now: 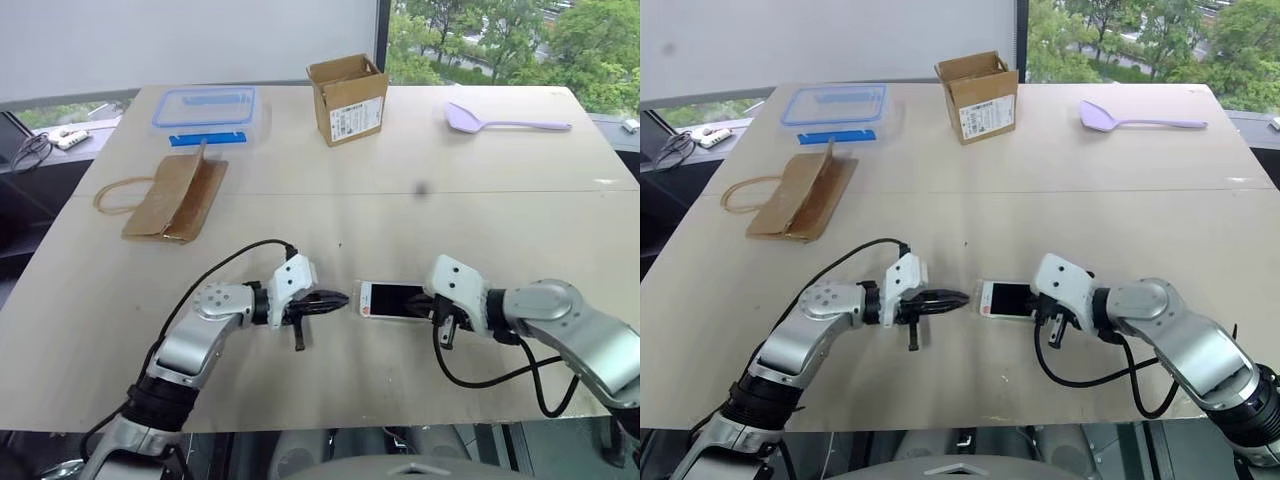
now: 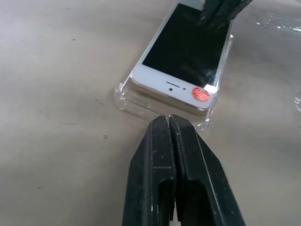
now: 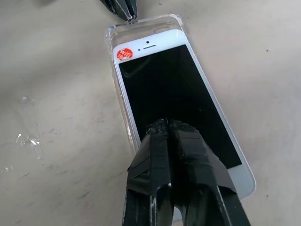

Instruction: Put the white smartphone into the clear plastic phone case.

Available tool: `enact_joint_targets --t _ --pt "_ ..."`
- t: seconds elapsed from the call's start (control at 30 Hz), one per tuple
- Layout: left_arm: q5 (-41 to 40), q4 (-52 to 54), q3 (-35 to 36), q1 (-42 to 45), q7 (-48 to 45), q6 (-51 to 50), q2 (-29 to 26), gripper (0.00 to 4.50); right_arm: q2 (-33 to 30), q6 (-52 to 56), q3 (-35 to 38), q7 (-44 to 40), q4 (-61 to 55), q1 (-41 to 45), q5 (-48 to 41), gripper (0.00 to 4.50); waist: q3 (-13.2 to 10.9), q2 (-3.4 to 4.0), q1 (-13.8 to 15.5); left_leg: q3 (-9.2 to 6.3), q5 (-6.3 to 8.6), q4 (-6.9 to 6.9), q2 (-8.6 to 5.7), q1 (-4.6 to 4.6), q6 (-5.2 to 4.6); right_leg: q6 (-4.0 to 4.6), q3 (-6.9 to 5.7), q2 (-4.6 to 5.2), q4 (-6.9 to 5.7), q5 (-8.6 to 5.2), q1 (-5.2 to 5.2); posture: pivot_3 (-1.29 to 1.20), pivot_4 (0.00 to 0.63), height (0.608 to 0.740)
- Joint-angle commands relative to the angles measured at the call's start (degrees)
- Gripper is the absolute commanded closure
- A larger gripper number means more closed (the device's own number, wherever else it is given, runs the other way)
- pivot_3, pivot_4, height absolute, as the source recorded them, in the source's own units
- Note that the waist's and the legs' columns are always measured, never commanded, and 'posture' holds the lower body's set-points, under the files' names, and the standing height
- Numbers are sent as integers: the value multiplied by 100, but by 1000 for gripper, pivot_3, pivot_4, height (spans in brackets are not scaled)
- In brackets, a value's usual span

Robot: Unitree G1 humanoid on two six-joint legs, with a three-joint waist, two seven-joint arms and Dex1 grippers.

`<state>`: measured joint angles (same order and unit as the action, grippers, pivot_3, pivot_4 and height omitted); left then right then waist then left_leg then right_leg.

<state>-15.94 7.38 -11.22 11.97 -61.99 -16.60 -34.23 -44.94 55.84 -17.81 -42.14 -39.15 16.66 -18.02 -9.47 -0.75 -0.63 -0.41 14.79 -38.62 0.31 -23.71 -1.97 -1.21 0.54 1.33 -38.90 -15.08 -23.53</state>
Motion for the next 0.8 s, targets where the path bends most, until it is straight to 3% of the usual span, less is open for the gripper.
enact_joint_targets --t 0.03,0.3,0.6,0.8 --pt "-96 350 96 -130 89 -85 -44 4454 -339 41 593 -171 -237 33 -191 4469 0 0 4 0 0 0 0 0 0 0 0 1 0 0 0 0 150 740" --pt "-120 346 170 -163 94 -101 -103 4454 -1129 140 1668 -348 -672 -938 -497 4469 0 0 43 -2 0 -2 1 -2 0 0 -3 1 1 0 1 0 150 740" --pt "-91 547 91 -176 233 -289 -45 4454 -1067 -405 857 -188 -148 -892 19 4469 1 -2 -3 1 0 -4 1 2 0 -1 1 -2 -1 0 3 0 150 740" --pt "37 713 142 -108 723 -832 -40 4454 -1037 -564 701 -259 57 -725 115 4469 1 -2 5 1 0 -6 1 0 0 -1 1 -2 0 0 3 0 150 740"
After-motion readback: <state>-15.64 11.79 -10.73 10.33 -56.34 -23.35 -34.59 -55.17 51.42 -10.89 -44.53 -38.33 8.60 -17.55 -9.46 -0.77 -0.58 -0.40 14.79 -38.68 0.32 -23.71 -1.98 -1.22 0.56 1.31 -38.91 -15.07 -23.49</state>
